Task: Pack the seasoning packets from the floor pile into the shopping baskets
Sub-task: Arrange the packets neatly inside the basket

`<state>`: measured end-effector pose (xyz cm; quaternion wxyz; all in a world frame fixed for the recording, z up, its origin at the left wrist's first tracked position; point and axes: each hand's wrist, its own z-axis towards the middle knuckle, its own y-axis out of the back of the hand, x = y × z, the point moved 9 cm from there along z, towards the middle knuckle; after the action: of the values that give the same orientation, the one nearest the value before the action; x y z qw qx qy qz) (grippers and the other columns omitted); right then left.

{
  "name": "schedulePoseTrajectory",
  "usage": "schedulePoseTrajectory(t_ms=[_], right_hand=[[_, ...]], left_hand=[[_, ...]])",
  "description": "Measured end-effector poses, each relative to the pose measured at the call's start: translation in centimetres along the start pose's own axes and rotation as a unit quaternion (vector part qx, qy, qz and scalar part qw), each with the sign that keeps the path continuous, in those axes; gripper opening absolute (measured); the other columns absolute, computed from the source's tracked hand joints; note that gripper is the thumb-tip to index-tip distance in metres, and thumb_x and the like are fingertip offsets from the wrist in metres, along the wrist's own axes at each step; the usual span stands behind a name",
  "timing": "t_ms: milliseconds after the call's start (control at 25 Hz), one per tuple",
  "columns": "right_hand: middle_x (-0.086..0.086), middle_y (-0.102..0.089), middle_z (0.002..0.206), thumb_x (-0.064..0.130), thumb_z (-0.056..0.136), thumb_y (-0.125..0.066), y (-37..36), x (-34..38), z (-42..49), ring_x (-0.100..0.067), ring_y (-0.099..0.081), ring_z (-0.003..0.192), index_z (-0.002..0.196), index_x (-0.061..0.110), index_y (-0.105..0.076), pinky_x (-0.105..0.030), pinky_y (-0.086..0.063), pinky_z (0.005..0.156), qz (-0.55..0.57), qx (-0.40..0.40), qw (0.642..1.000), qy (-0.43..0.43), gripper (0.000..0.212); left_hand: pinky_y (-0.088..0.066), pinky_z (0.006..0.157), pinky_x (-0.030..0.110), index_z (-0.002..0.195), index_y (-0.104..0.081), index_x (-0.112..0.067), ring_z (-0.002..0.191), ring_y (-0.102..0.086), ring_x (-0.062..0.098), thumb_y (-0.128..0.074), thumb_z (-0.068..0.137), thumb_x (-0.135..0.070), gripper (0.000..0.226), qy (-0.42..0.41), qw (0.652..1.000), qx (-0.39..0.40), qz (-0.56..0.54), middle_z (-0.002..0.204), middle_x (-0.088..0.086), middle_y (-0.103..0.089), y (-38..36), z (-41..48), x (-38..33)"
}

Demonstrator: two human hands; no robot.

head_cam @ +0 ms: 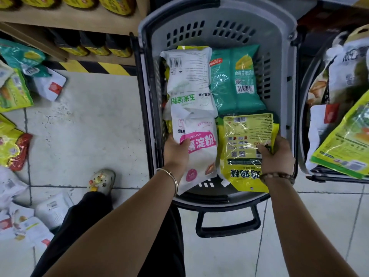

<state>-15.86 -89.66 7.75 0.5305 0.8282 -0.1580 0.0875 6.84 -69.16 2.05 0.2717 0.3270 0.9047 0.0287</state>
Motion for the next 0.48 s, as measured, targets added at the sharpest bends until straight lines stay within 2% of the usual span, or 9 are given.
schedulePoseTrajectory(t_ms=[80, 120, 160, 200, 240, 280, 320, 400, 480], right_hand=[[-0.013, -0.064, 0.112, 0.026, 0.087, -0.062, 0.0, 0.1, 0.2, -0.036, -0.060, 0.098, 0.124, 0.015, -0.049, -0.031, -0.037, 0.070, -0.037, -0.001, 0.999, -0.009, 0.041], [-0.014, -0.064, 0.112, 0.026, 0.087, -0.062, 0.0, 0.2, 0.3, -0.036, -0.060, 0.098, 0.126, 0.015, -0.047, -0.032, -0.037, 0.069, -0.053, -0.002, 0.999, -0.012, 0.043], [-0.014, -0.063, 0.114, 0.025, 0.086, -0.063, 0.2, 0.6, 0.2, -0.037, -0.060, 0.099, 0.129, 0.016, -0.045, -0.033, -0.040, 0.069, -0.065, -0.008, 0.998, -0.006, 0.047], [-0.015, -0.059, 0.120, 0.023, 0.085, -0.064, 0.3, 1.1, 0.2, -0.037, -0.057, 0.105, 0.133, 0.017, -0.042, -0.036, -0.043, 0.072, -0.078, -0.020, 0.997, 0.013, 0.053], [-0.016, -0.052, 0.129, 0.020, 0.083, -0.066, 0.4, 1.8, -0.1, -0.037, -0.052, 0.114, 0.137, 0.016, -0.038, -0.042, -0.047, 0.079, -0.091, -0.033, 0.994, 0.044, 0.062], [-0.017, -0.043, 0.138, 0.018, 0.080, -0.068, 0.3, 2.4, -0.5, -0.037, -0.044, 0.123, 0.141, 0.014, -0.034, -0.048, -0.045, 0.089, -0.104, -0.038, 0.991, 0.081, 0.070], [-0.017, -0.033, 0.146, 0.019, 0.077, -0.070, -0.4, 2.9, -0.9, -0.036, -0.035, 0.132, 0.144, 0.015, -0.029, -0.052, -0.039, 0.099, -0.121, -0.021, 0.986, 0.113, 0.078], [-0.012, -0.007, 0.156, 0.034, 0.077, -0.072, -3.2, 2.7, -1.7, -0.031, -0.010, 0.142, 0.149, 0.026, -0.013, -0.054, -0.016, 0.113, -0.186, 0.073, 0.971, 0.133, 0.094], [-0.005, 0.018, 0.155, 0.052, 0.075, -0.067, -6.2, 1.7, -2.4, -0.028, 0.012, 0.143, 0.146, 0.039, 0.009, -0.054, 0.003, 0.111, -0.265, 0.161, 0.941, 0.134, 0.105]], left_hand=[[-0.049, 0.059, 0.014, 0.122, -0.047, -0.012, 0.098, -0.064, 0.016, -0.058, 0.091, -0.006, 0.033, -0.007, 0.999, -0.016, 0.043, 0.112, -0.001, -0.062, 0.3, -1.0, -0.4], [-0.054, 0.069, 0.018, 0.131, -0.038, -0.014, 0.107, -0.060, 0.016, -0.058, 0.089, -0.004, 0.048, -0.053, 0.994, -0.020, 0.088, 0.125, 0.002, -0.055, 0.5, -1.9, -1.0], [-0.054, 0.088, 0.027, 0.139, -0.029, -0.020, 0.120, -0.051, 0.019, -0.062, 0.086, -0.004, 0.065, -0.131, 0.979, -0.026, 0.155, 0.138, 0.006, -0.043, 0.4, -3.1, -2.0], [-0.039, 0.107, 0.038, 0.144, -0.022, -0.023, 0.133, -0.037, 0.025, -0.067, 0.083, -0.009, 0.077, -0.222, 0.944, -0.026, 0.243, 0.147, 0.010, -0.029, -0.2, -4.4, -3.0], [-0.018, 0.115, 0.044, 0.146, -0.017, -0.024, 0.141, -0.020, 0.031, -0.071, 0.081, -0.019, 0.084, -0.296, 0.892, -0.019, 0.341, 0.152, 0.013, -0.017, -1.4, -5.5, -3.4], [0.001, 0.114, 0.045, 0.148, -0.013, -0.024, 0.145, -0.002, 0.034, -0.070, 0.082, -0.028, 0.088, -0.335, 0.840, 0.002, 0.426, 0.156, 0.013, -0.006, -2.7, -6.1, -3.3], [0.014, 0.110, 0.046, 0.150, -0.005, -0.025, 0.143, 0.014, 0.033, -0.066, 0.085, -0.031, 0.089, -0.343, 0.802, 0.032, 0.487, 0.157, 0.012, 0.006, -3.9, -5.9, -2.7], [0.022, 0.104, 0.050, 0.150, 0.011, -0.030, 0.137, 0.031, 0.033, -0.054, 0.090, -0.016, 0.090, -0.301, 0.775, 0.069, 0.552, 0.154, 0.011, 0.026, -5.2, -3.9, -1.5], [0.021, 0.101, 0.056, 0.146, 0.023, -0.031, 0.135, 0.034, 0.037, -0.042, 0.091, -0.006, 0.089, -0.258, 0.762, 0.077, 0.589, 0.150, 0.013, 0.035, -5.5, -1.9, -0.6]])
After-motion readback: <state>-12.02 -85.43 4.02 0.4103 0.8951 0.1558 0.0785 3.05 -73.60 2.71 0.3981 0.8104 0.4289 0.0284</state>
